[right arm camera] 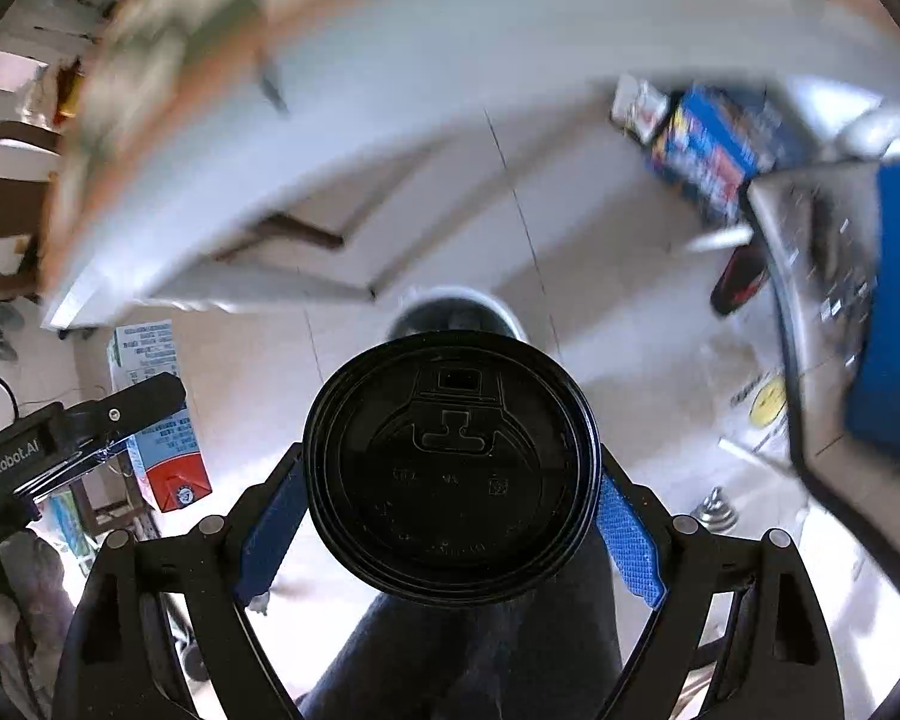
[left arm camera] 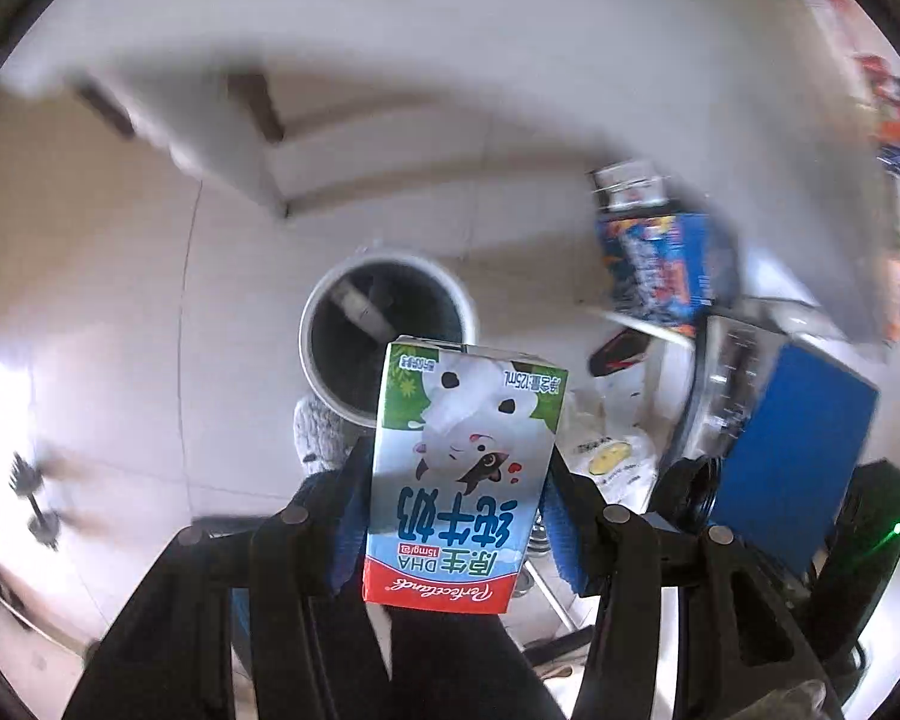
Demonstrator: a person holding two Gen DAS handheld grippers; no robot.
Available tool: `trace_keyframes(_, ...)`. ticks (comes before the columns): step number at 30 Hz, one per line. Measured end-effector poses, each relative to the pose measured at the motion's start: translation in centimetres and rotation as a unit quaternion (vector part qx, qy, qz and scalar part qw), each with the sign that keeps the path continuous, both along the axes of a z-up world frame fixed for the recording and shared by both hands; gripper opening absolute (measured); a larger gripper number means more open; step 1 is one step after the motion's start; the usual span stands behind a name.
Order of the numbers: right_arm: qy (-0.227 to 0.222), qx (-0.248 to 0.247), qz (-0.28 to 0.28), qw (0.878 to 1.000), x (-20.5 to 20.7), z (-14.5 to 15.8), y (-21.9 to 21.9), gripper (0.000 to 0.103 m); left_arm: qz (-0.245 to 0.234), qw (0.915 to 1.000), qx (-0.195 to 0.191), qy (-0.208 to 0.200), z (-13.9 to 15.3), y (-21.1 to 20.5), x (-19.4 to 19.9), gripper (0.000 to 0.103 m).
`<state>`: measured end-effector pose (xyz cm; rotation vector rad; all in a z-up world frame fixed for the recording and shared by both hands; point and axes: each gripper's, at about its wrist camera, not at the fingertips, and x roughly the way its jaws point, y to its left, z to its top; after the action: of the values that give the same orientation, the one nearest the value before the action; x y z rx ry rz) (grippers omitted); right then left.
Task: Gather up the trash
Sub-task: 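Carry the milk carton and black lid with both tools to the bin, then open both tools over the bin to drop the carton and lid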
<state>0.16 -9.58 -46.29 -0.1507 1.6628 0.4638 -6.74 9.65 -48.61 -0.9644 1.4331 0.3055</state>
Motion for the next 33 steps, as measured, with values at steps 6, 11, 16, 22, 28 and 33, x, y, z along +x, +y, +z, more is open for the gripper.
trace_keyframes(6, 0.028, -0.015, 0.007, 0.999, -0.2, -14.9, 0.6, 0.09, 0.003, 0.9981, -0.034, 0.051, -14.2, -0.4, 1.0, 0.048)
trace_keyframes(11, 0.045, -0.024, 0.018, 0.999, -0.1, -24.6, 1.3, 0.091, -0.02, 0.9964, -0.017, 0.08, -21.8, -0.9, 1.7, 0.052)
trace_keyframes(16, 0.068, -0.029, 0.038, 0.997, -0.4, -31.2, 1.7, 0.103, -0.022, 0.9922, 0.024, 0.12, -23.6, 0.0, 0.1, 0.093)
trace_keyframes(22, 0.049, -0.054, 0.043, 0.996, -1.0, -32.0, 1.5, 0.103, -0.038, 0.9873, 0.095, 0.122, -22.0, 0.6, -1.4, 0.098)
trace_keyframes(28, 0.006, -0.094, 0.058, 0.994, -1.1, -29.6, 1.3, 0.103, -0.053, 0.9809, 0.142, 0.122, -19.0, 0.6, -2.5, 0.098)
trace_keyframes(33, -0.017, -0.105, 0.055, 0.993, -1.0, -25.8, 1.1, 0.103, -0.059, 0.9788, 0.157, 0.118, -15.1, -0.4, -3.1, 0.098)
